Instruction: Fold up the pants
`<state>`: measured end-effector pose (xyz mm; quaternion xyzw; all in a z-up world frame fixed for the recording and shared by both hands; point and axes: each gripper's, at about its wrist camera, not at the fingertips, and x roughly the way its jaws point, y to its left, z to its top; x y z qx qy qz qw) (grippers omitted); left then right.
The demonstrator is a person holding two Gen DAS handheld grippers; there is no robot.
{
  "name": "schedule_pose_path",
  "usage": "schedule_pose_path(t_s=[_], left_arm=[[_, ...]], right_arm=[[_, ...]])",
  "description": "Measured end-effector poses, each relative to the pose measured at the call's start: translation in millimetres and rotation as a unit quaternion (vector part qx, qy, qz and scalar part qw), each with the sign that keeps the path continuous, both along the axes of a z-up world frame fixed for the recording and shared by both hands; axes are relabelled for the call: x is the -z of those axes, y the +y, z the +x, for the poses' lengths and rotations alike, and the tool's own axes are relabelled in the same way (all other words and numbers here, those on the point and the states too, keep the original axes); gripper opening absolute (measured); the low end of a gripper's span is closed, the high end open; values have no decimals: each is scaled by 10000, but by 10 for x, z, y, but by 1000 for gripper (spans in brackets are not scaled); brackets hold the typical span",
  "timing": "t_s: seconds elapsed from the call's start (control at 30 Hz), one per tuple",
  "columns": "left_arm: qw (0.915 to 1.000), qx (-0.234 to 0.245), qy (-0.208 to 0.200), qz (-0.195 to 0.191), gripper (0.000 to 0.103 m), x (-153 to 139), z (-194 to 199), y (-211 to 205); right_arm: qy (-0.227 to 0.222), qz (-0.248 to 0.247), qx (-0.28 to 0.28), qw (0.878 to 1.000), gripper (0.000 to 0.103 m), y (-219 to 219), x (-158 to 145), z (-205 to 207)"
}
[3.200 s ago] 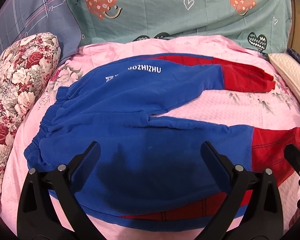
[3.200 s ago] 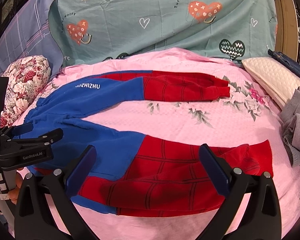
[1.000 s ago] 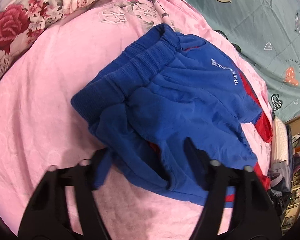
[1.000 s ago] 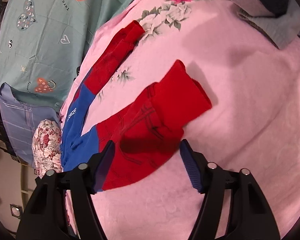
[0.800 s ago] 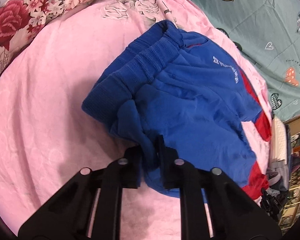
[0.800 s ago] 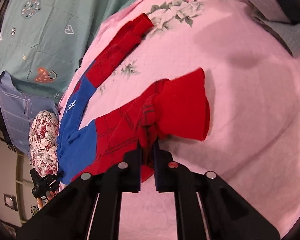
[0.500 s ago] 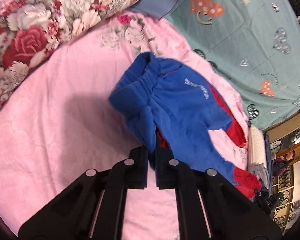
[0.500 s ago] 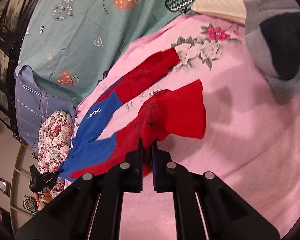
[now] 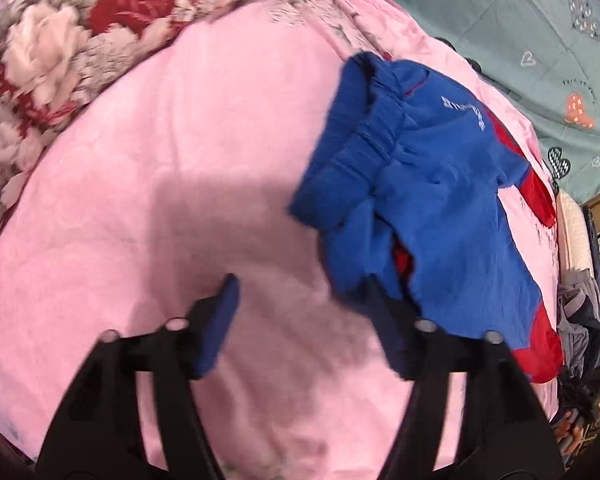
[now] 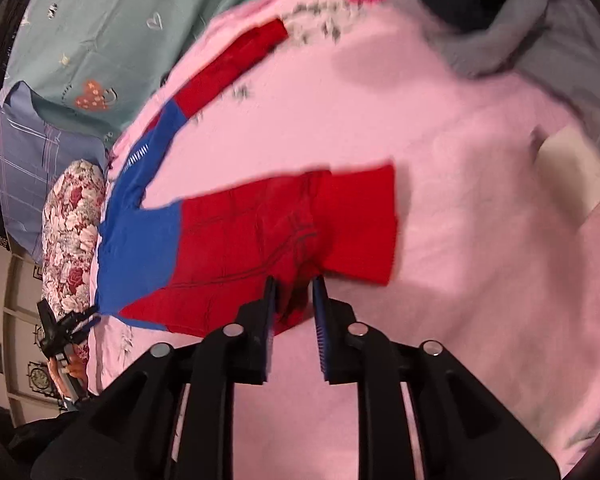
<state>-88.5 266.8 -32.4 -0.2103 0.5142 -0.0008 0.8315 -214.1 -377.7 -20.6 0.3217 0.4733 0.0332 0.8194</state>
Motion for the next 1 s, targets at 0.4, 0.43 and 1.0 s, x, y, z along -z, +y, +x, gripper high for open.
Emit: schedule_pose_path(t_s=[0.4, 0.43, 1.0], left_arm=[[9948, -281, -558, 809, 81, -652, 142, 55], [9941, -202, -549, 909, 81, -664, 171, -7], [9880, 527, -429, 1385, 84, -528, 1115, -701]], right_arm=[[-758, 204, 396, 9961, 57, -82, -384, 1795], [-679, 236, 467, 9963, 57, -62, -275, 1977], [-699, 646, 922, 9912, 9, -248, 177, 2981]])
